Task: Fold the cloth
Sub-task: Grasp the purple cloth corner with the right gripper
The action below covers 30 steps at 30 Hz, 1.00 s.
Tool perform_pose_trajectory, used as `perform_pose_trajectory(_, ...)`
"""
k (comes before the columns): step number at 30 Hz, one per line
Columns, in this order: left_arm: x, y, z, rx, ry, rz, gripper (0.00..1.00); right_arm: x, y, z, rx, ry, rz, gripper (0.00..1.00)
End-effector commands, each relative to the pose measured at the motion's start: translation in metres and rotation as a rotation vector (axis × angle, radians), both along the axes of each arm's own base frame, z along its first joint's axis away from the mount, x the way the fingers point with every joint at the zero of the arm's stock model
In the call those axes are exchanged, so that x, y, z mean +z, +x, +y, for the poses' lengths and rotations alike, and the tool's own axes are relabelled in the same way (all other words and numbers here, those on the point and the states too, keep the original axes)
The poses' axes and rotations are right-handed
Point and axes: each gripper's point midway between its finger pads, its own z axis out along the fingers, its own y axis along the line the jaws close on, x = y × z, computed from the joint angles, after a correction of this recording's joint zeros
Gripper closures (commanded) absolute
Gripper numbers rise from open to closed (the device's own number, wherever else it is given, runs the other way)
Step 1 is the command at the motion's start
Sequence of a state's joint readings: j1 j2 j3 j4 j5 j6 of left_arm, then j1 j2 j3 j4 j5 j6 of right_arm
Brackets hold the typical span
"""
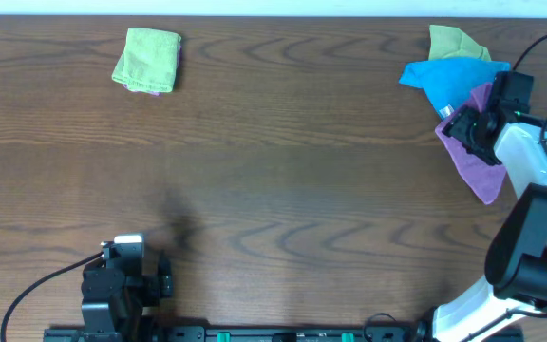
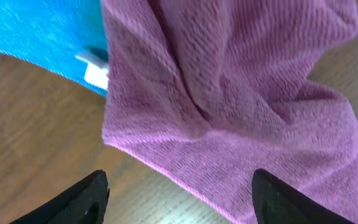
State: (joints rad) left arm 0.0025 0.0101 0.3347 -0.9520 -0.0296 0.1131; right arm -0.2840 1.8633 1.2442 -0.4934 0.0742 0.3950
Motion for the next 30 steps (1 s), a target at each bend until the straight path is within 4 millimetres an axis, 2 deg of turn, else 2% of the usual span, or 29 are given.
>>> perform_pose_trajectory(1,-0.012,-0.004,0.000,-0.017,0.018,0.040,0.05,-0.014,-0.002,-0.001,-0.019,0.019,0.019,0.26)
perform_pose_trajectory(20,-0.012,-0.004,0.000,-0.017,0.018,0.040,0.05,-0.040,0.011,-0.004,-0.016,0.022,0.013,0.30)
perform_pose_trajectory(22,-0.012,-0.004,0.000,-0.017,0.018,0.040,0.05,-0.044,0.010,-0.004,-0.016,0.025,0.022,0.35)
perform_pose_trajectory(23,-0.012,-0.004,0.000,-0.017,0.018,0.040,0.05,-0.045,0.010,-0.004,-0.015,0.025,0.023,0.39)
perform_pose_trajectory(24,-0.012,-0.004,0.000,-0.017,0.018,0.040,0.05,-0.045,0.010,-0.004,-0.015,0.025,0.023,0.48)
perform_pose_trajectory(27,-0.012,-0.004,0.000,-0.017,0.018,0.040,0.05,-0.044,0.010,-0.002,-0.012,0.025,0.023,0.81)
perform_pose_trajectory(30,-0.012,-0.004,0.000,-0.017,0.018,0.040,0.05,-0.041,0.009,0.000,-0.005,0.024,0.024,0.99)
